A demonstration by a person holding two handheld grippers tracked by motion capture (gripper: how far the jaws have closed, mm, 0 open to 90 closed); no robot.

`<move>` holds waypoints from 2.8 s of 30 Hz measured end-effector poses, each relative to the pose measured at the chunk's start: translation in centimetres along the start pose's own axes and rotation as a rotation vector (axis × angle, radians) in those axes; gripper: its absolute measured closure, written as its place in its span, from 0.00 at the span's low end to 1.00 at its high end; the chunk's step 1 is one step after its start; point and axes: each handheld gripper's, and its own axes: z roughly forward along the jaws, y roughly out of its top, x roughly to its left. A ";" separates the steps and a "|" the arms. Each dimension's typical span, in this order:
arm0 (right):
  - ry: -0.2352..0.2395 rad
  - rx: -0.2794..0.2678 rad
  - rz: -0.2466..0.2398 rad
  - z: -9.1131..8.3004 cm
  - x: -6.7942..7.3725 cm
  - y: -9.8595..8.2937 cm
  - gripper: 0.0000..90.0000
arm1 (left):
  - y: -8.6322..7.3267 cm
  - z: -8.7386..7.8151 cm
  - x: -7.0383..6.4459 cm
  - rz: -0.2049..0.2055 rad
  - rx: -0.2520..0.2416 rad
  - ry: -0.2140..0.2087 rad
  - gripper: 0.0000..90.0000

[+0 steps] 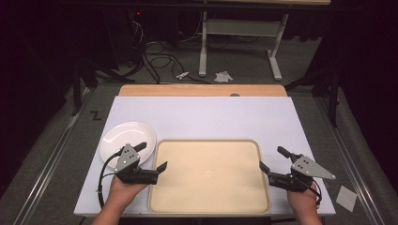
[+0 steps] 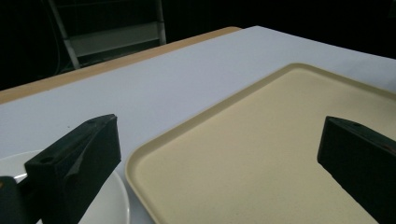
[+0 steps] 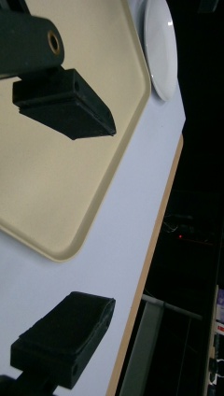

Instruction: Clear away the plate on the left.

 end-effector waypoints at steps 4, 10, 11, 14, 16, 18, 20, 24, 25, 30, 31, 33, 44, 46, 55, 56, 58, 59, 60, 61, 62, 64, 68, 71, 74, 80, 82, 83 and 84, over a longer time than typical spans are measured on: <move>0.006 0.004 0.001 0.1 0.1 0.0 0.17 | 0.0 -0.3 0.5 0.027 0.018 0.013 0.00; 0.005 0.004 -0.003 0.1 0.1 0.0 0.18 | -0.1 -0.4 0.7 0.023 0.022 0.014 0.00; 0.004 0.006 -0.006 0.1 0.1 0.0 0.18 | -0.1 -0.4 0.7 0.024 0.022 0.015 0.00; 0.005 0.009 -0.007 0.2 0.2 0.0 0.18 | -0.1 -0.4 0.6 0.035 0.028 0.011 0.00; 0.006 0.008 -0.005 0.1 0.2 0.0 0.17 | -0.1 -0.4 0.6 0.033 0.029 0.009 0.00; 0.004 0.007 -0.006 0.1 0.1 0.0 0.17 | -0.2 -0.4 0.6 0.027 0.023 0.007 0.00; 0.004 0.007 -0.007 0.1 0.1 0.0 0.18 | -0.2 -0.5 0.7 0.027 0.021 0.008 0.00; 0.005 0.008 -0.007 0.1 0.1 0.0 0.17 | -0.2 -0.6 0.8 0.023 0.019 0.011 0.00; 0.006 0.007 -0.006 0.2 0.1 0.0 0.17 | -0.2 -0.6 0.9 0.022 0.019 0.011 0.00; 0.005 0.007 -0.009 0.1 0.1 0.0 0.17 | -0.1 -0.9 1.2 0.020 0.014 0.022 0.00; 0.006 0.006 -0.007 0.1 0.1 0.0 0.18 | -0.1 -0.9 1.2 0.020 0.014 0.022 0.00; 0.007 0.007 -0.007 0.1 0.2 0.0 0.17 | -0.1 -1.0 1.4 0.019 0.014 0.027 0.00; 0.007 0.007 -0.009 0.2 0.1 0.0 0.17 | -0.6 -1.6 3.0 0.001 0.025 0.081 0.00; 0.005 0.010 -0.007 0.2 0.1 0.0 0.18 | -0.7 -1.8 3.4 -0.006 0.023 0.092 0.00; 0.007 0.008 -0.007 0.2 0.2 0.0 0.18 | -1.1 -3.2 5.5 -0.051 0.010 0.159 0.01; 0.007 0.008 -0.008 0.2 0.2 0.0 0.17 | -1.2 -3.3 5.7 -0.060 0.006 0.165 0.01; 0.006 0.008 -0.007 0.2 0.1 0.0 0.18 | -1.3 -3.5 6.0 -0.065 0.005 0.172 0.01; 0.006 0.007 -0.008 0.2 0.1 0.0 0.17 | -1.3 -3.7 6.2 -0.071 0.003 0.178 0.01; 0.006 0.007 -0.010 0.2 0.1 0.0 0.18 | -1.4 -3.8 6.5 -0.078 0.001 0.184 0.01; 0.006 0.007 -0.009 0.2 0.1 0.0 0.18 | -1.5 -3.9 6.7 -0.087 -0.002 0.190 0.01; 0.006 0.007 -0.010 0.2 0.1 0.0 0.18 | -1.6 -4.2 7.0 -0.086 -0.002 0.200 0.01; 0.007 0.005 -0.009 0.1 0.1 0.0 0.18 | -1.7 -4.4 7.3 -0.082 0.002 0.213 0.02; 0.005 0.007 -0.009 0.2 0.1 0.0 0.17 | -2.2 -4.8 8.0 -0.067 0.033 0.252 0.02; 0.007 0.007 -0.009 0.2 0.1 0.0 0.17 | -2.3 -4.8 8.2 -0.049 0.071 0.261 0.02; 0.007 0.008 -0.008 0.2 0.1 0.0 0.17 | -2.5 -4.4 8.0 0.004 0.116 0.273 0.02; 0.010 0.011 -0.002 0.2 0.2 0.0 0.18 | -2.8 -2.7 6.3 0.207 0.269 0.277 0.03; 0.010 0.011 -0.002 0.2 0.2 0.0 0.18 | -2.8 -2.5 5.9 0.249 0.295 0.276 0.04; 0.011 0.009 -0.004 0.2 0.2 0.0 0.17 | -2.9 -2.0 5.1 0.343 0.353 0.273 0.05; 0.011 0.009 -0.004 0.2 0.2 0.0 0.17 | -2.9 -2.0 5.1 0.343 0.353 0.273 0.06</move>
